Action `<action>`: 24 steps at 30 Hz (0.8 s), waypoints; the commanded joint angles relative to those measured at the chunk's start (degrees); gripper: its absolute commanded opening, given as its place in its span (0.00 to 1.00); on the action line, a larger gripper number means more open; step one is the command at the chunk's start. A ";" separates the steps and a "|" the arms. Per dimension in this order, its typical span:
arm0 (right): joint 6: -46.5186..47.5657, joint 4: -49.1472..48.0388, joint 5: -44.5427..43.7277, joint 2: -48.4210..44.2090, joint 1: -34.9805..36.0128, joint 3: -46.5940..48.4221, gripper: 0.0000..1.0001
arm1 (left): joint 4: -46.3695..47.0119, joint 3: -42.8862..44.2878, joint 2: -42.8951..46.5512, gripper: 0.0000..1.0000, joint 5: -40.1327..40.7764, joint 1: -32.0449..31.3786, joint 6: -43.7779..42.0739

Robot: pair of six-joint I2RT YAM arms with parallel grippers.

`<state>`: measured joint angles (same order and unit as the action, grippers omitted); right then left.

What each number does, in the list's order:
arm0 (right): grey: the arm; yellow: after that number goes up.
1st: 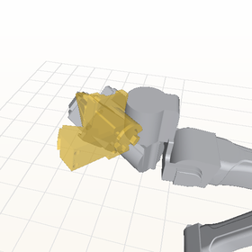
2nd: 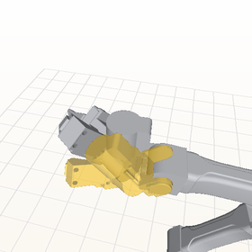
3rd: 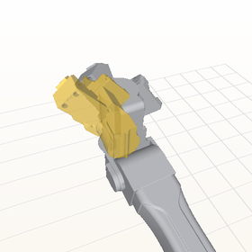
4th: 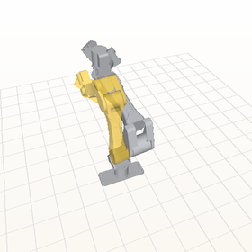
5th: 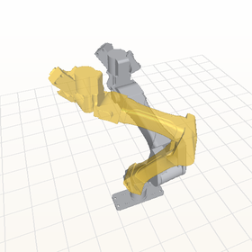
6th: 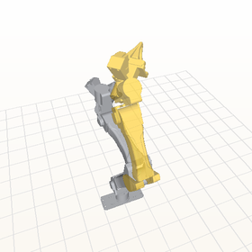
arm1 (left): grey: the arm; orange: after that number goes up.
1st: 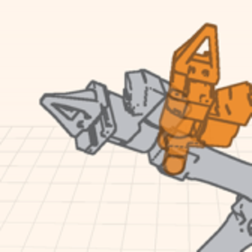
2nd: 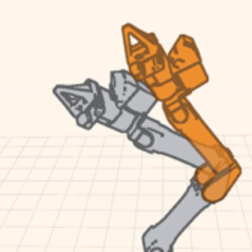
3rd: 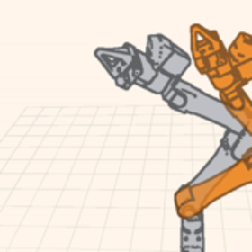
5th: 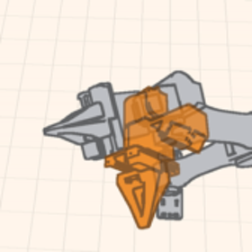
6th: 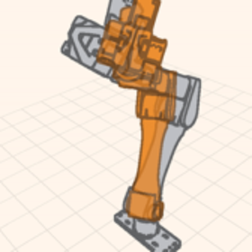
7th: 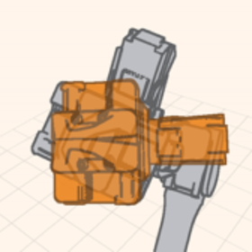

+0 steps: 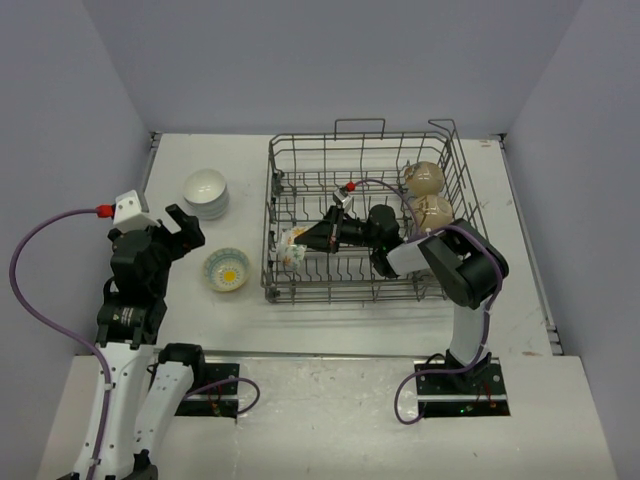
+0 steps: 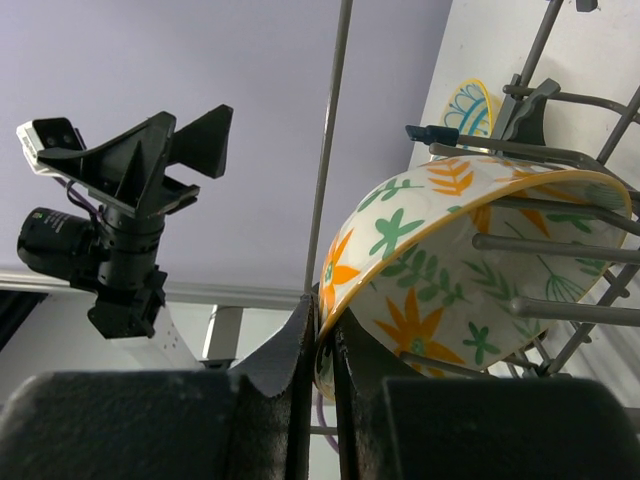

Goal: Unload the bowls from the dish rack

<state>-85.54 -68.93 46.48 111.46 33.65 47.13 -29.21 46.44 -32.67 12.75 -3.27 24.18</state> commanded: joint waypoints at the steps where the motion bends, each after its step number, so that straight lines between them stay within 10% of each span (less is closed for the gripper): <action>1: -3.32 -12.19 1.07 -0.89 0.45 1.56 0.00 | 2.76 -0.38 -0.21 1.00 -0.10 0.28 -2.04; 24: -8.33 -18.96 4.41 -6.69 -0.86 7.18 0.00 | 3.11 -0.38 -0.82 1.00 0.25 0.28 -2.12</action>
<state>-91.11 -69.38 49.21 109.95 32.73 50.17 -28.25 46.13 -33.17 12.78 -3.27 23.35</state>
